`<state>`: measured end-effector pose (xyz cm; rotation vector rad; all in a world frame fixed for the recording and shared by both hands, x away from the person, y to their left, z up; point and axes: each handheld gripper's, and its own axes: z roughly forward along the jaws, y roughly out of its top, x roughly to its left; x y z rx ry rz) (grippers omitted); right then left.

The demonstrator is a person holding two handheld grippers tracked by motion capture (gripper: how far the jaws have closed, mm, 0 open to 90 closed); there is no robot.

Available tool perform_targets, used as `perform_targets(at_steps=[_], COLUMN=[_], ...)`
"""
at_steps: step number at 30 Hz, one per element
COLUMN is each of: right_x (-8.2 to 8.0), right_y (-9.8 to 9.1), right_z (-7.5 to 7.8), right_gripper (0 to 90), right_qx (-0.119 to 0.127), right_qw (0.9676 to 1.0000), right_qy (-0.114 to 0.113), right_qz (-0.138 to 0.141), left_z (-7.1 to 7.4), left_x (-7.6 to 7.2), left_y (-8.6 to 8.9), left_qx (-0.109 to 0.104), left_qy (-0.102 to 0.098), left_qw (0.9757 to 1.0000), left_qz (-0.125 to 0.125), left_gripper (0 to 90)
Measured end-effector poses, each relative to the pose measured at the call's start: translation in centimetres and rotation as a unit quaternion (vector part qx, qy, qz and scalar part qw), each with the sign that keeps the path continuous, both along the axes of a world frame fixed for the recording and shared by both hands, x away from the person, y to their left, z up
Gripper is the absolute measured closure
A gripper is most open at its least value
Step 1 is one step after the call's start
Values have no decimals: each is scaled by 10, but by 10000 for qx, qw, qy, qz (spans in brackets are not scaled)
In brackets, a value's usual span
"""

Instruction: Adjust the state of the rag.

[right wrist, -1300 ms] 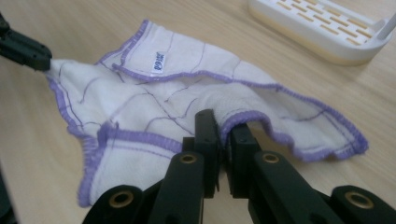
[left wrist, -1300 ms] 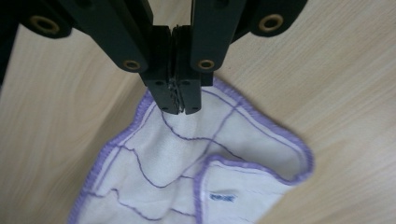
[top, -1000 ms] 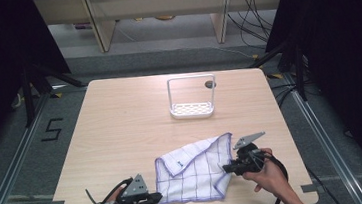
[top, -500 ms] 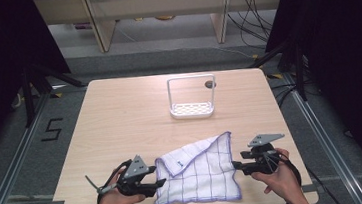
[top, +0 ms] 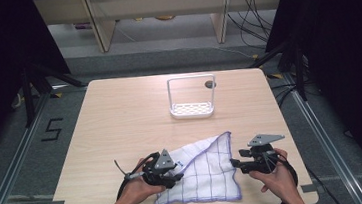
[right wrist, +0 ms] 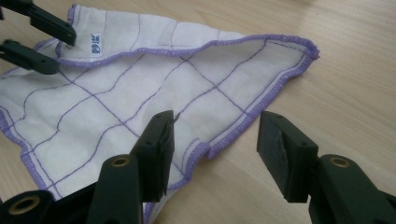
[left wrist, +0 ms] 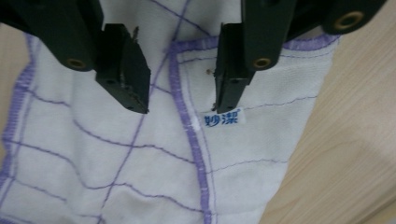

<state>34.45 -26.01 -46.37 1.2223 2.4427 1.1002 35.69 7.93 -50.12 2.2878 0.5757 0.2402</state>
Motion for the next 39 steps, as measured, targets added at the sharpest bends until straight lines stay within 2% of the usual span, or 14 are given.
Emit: perform_targets(at_steps=[1, 2, 4, 7, 9, 11, 13, 19, 20, 21, 26, 31, 32, 39], right_x=[0, 0, 0, 2, 4, 11, 16, 45, 47, 61, 83, 110, 114, 134], right_y=[0, 0, 0, -2, -2, -7, -9, -18, -16, -19, -11, 0, 2, 17], right_z=[0, 0, 0, 1, 3, 3, 4, 3, 4, 2, 1, -3, -2, -14], right_gripper=[468, 468, 468, 471, 472, 477, 478, 481, 481, 481, 480, 479, 489, 511], right_qx=[11, 21, 30, 16, 120, 88, 10, -141, -84, -199, -220, -259, -360, -516], right_qw=[10000, 10000, 10000, 9999, 9997, 9997, 9995, 9989, 9985, 9986, 9988, 9992, 9991, 9985], right_qy=[13, 14, 46, -72, 15, -203, -210, -295, -77, -311, -80, -170, -40, 146], right_qz=[-5, 10, -30, -115, -210, -125, -214, -346, -539, -379, -430, -268, -228, -127], left_z=[-2, -2, 0, 4, 8, 14, 19, 31, 32, 32, 27, 19, 19, 13], left_x=[2, 4, 6, 14, 19, 27, 34, 55, 60, 64, 90, 103, 103, 113], left_y=[1, 2, 3, 8, 11, 17, 21, 34, 37, 39, 48, 51, 51, 52], left_qx=[-5, 43, 90, -66, -130, -177, -251, -474, -540, -555, -601, -587, -587, -633], left_qy=[25, -17, -124, -179, -220, -274, -315, -442, -433, -453, -376, -293, -293, -179], left_qw=[10000, 10000, 9999, 9998, 9995, 9992, 9986, 9957, 9948, 9941, 9923, 9918, 9918, 9912], left_qz=[18, -25, -15, 89, 170, 244, 350, 660, 747, 816, 1011, 1098, 1098, 1146], left_gripper=[687, 830, 866, 871, 871, 872, 871, 870, 870, 870, 870, 870, 869, 869])
